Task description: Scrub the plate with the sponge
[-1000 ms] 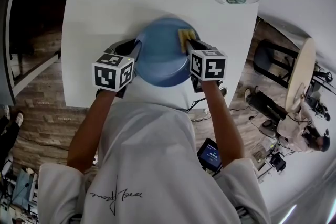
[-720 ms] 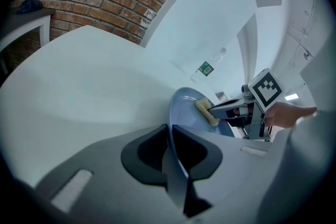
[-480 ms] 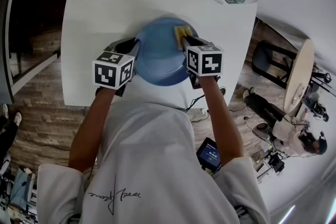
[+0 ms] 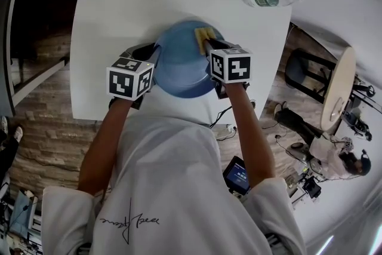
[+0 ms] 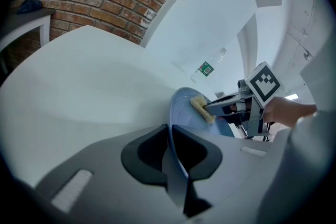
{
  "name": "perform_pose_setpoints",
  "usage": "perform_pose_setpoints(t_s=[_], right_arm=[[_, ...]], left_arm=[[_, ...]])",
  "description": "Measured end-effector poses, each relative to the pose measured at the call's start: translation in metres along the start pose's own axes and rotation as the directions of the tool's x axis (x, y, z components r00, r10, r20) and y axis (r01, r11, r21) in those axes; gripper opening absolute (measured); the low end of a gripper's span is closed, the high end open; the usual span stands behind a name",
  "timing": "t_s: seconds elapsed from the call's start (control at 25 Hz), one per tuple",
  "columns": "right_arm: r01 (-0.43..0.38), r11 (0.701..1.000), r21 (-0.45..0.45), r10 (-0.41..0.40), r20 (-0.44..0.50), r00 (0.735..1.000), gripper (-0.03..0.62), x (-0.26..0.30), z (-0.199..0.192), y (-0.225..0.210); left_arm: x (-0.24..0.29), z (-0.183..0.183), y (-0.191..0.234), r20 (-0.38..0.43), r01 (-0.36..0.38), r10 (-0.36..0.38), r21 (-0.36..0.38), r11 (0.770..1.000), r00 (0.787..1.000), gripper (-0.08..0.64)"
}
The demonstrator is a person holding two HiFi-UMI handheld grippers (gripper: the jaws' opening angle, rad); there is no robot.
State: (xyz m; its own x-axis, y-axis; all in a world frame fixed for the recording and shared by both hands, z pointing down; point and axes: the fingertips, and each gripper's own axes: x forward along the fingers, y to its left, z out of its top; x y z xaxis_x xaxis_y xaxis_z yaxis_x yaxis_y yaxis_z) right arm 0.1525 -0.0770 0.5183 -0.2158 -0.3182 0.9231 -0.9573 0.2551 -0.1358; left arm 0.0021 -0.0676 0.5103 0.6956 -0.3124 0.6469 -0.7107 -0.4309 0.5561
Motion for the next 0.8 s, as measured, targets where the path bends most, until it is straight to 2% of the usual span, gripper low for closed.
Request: perform_pose_setpoints(t_s=[0.8], right_arm=[[-0.019,0.998,-0.067,0.019,-0.003,1.000,0.034,0.008,0.021,0.017]], left_arm=[[-0.001,0.005,0.003,0.000,0.005,-0.005,-0.007,1.000,1.000,0.043]])
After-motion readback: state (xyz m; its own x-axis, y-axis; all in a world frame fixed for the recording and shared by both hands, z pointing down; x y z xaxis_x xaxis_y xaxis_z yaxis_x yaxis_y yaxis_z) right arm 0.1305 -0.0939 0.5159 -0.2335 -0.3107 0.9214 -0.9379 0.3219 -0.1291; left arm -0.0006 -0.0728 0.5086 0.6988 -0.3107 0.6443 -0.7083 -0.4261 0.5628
